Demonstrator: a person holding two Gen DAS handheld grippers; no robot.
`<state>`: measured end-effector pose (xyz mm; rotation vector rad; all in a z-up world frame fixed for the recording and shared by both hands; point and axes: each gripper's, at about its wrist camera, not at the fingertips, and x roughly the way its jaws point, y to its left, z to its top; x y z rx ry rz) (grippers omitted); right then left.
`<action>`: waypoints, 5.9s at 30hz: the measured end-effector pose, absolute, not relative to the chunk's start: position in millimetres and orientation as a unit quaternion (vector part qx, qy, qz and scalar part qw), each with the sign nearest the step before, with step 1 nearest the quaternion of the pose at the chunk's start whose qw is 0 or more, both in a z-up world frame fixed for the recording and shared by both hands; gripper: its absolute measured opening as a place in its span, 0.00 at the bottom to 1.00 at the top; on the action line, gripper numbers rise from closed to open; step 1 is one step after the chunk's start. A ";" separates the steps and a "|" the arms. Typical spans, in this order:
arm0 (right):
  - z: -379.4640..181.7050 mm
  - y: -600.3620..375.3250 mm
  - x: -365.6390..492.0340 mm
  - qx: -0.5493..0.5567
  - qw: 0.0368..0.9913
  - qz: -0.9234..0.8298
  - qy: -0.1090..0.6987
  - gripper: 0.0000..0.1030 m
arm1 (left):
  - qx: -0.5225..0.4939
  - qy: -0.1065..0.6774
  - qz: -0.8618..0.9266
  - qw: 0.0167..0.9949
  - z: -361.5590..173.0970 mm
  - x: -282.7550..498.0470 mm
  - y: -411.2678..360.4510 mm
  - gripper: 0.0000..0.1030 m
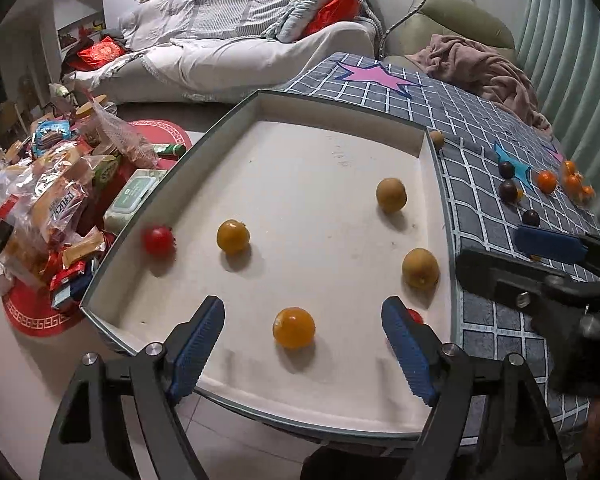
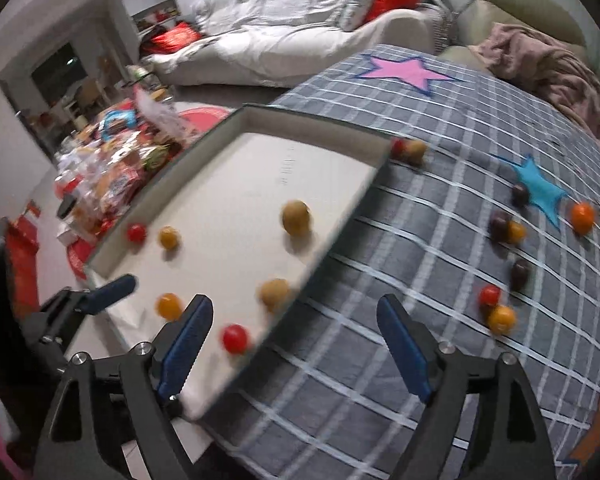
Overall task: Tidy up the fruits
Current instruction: 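Open both tools to release the fruits in the tray, then move both open tools back over the fruits on the tablecloth, then grasp a red tomato with the left tool while the right tool grasps an orange tomato, then carry the red and orange tomatoes over the white tray, then open both tools to drop the tomatoes into the tray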
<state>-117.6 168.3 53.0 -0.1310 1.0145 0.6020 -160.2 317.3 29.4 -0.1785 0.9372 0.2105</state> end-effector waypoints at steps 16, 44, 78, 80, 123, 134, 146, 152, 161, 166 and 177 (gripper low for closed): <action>23.1 45.5 -36.3 0.020 0.859 0.095 0.503 0.85 | -0.058 0.442 0.067 0.893 52.0 -143.2 267.3 0.80; 11.6 -84.2 -76.2 0.074 0.880 0.017 0.469 0.86 | -0.004 0.472 0.006 0.882 36.6 -101.3 176.7 0.80; 7.2 -43.5 -88.4 -0.063 0.879 0.159 0.446 0.67 | 0.055 0.492 -0.115 0.861 13.7 -22.8 56.7 0.30; 7.7 -40.0 -85.3 -0.068 0.880 0.161 0.442 0.41 | 0.053 0.494 -0.119 0.860 14.6 -22.4 56.1 0.22; 68.3 21.2 -117.6 -0.004 0.865 0.235 0.443 0.23 | -0.061 0.442 -0.026 0.894 66.3 -119.4 223.7 0.20; 74.4 113.6 -115.9 -0.048 0.844 0.299 0.443 0.23 | -0.084 0.437 0.041 0.895 58.0 -125.4 298.9 0.20; 62.8 192.2 -99.5 -0.072 0.822 0.332 0.457 0.23 | -0.090 0.446 0.079 0.887 38.0 -109.5 333.5 0.20; 48.0 213.4 -87.8 -0.084 0.814 0.330 0.470 0.23 | -0.084 0.457 0.093 0.880 27.2 -103.7 338.2 0.20; 31.3 221.5 -81.9 -0.091 0.806 0.325 0.486 0.23 | -0.082 0.468 0.095 0.875 18.2 -102.8 339.8 0.20; 31.3 221.9 -81.7 -0.093 0.804 0.327 0.488 0.23 | -0.078 0.473 0.096 0.873 16.2 -102.4 337.8 0.20; 47.0 213.8 -86.3 -0.067 0.808 0.341 0.476 0.75 | -0.064 0.480 0.100 0.869 14.7 -106.2 333.4 0.21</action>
